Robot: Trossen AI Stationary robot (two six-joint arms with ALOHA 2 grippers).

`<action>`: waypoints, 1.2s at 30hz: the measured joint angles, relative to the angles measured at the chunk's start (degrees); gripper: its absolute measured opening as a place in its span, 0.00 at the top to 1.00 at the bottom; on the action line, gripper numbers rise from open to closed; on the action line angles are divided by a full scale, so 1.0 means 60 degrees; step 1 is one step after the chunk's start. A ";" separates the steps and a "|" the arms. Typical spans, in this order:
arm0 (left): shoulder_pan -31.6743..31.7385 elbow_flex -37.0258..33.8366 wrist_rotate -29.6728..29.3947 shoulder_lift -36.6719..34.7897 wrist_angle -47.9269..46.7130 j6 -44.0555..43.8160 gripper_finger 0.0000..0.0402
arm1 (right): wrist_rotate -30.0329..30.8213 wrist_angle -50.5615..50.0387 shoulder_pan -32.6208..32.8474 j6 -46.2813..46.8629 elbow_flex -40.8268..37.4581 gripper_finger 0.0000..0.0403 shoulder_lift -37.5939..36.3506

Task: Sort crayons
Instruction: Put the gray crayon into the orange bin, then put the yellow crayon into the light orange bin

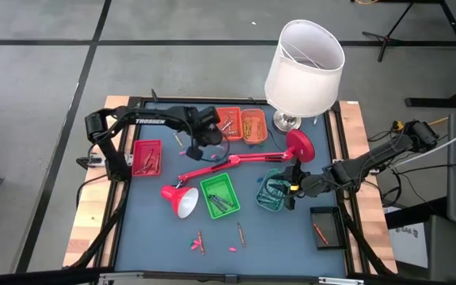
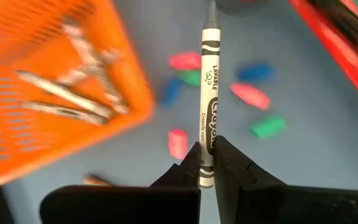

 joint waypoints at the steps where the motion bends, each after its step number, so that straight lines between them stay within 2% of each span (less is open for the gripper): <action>1: 0.0010 0.0000 -0.0034 0.0000 0.0327 -0.0183 0.99 | 0.0000 0.0000 -0.0002 0.0000 0.0000 0.69 -0.0001; 8: 0.0032 0.0018 -0.0157 -0.0004 0.2489 -0.1543 0.99 | 0.0000 0.0007 0.0001 -0.0002 0.0000 0.69 0.0001; 12: 0.0043 0.0022 -0.0963 0.0015 0.2846 -0.1713 0.99 | 0.0000 -0.0014 0.0001 -0.0004 0.0000 0.69 -0.0001; 16: 0.0043 0.0022 -0.1899 0.0018 0.2787 -0.2148 0.97 | 0.0000 -0.0078 0.0001 -0.0012 0.0000 0.69 -0.0001; 25: 0.0062 0.0022 -0.2227 0.0018 0.2768 -0.3475 0.82 | 0.0000 -0.0069 0.0000 -0.0040 0.0000 0.69 -0.0001; 30: 0.0058 0.0029 -0.2994 -0.0260 0.2383 -0.5048 0.78 | 0.0000 -0.0072 0.0001 -0.0040 0.0000 0.69 0.0002; 36: 0.0336 0.0036 -0.2555 -0.1355 0.0565 -0.6077 0.77 | 0.0000 -0.0071 0.0001 -0.0040 0.0000 0.69 0.0002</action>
